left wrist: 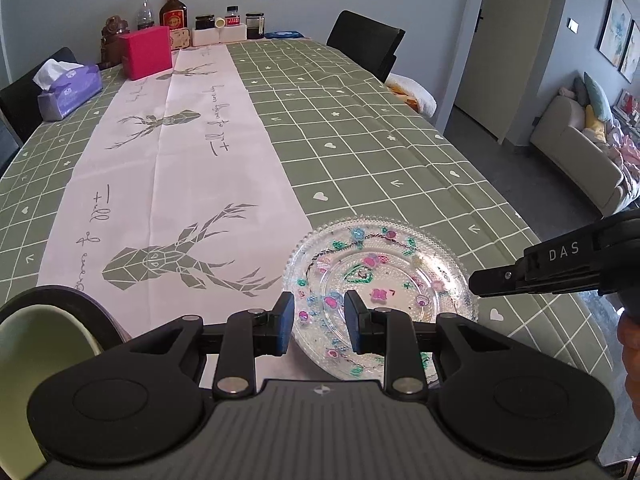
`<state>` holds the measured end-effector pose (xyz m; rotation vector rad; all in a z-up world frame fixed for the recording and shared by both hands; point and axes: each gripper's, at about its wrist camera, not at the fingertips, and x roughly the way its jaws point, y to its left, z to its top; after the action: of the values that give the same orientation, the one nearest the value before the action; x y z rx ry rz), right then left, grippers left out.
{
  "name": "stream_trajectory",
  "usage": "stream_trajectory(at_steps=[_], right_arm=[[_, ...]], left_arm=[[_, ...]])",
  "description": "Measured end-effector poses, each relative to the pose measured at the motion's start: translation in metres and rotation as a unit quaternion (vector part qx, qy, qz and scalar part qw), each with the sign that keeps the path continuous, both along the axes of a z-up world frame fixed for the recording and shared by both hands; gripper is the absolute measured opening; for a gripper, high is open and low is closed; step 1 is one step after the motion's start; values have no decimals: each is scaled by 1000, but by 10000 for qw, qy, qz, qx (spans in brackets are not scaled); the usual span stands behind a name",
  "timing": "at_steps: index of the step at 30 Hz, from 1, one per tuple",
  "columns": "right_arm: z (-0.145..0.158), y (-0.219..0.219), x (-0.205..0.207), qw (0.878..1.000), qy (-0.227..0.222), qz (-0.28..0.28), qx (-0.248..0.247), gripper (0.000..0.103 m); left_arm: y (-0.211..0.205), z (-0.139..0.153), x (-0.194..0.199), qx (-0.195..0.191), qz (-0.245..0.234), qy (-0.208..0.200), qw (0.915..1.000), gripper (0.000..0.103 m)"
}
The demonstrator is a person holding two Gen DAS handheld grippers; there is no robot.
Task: Organize plates and bowls
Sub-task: 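Lower the glass plate onto the Fruity plate and open both grippers, then move both grippers to the rim of the stacked steel bowls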
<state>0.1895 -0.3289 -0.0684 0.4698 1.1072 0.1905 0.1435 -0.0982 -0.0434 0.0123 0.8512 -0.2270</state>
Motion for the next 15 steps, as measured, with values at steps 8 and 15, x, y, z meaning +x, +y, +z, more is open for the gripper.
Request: stream_trajectory(at_steps=[8,15], right_arm=[[28,18,-9,9976,-487,400,-274,17],[66,43,-20,9899,-972,934,-438,40]], left_arm=[[2,21,-12,53,-294,-16,9996,32],[13,51,-27,177,-446,-346,9983,51]])
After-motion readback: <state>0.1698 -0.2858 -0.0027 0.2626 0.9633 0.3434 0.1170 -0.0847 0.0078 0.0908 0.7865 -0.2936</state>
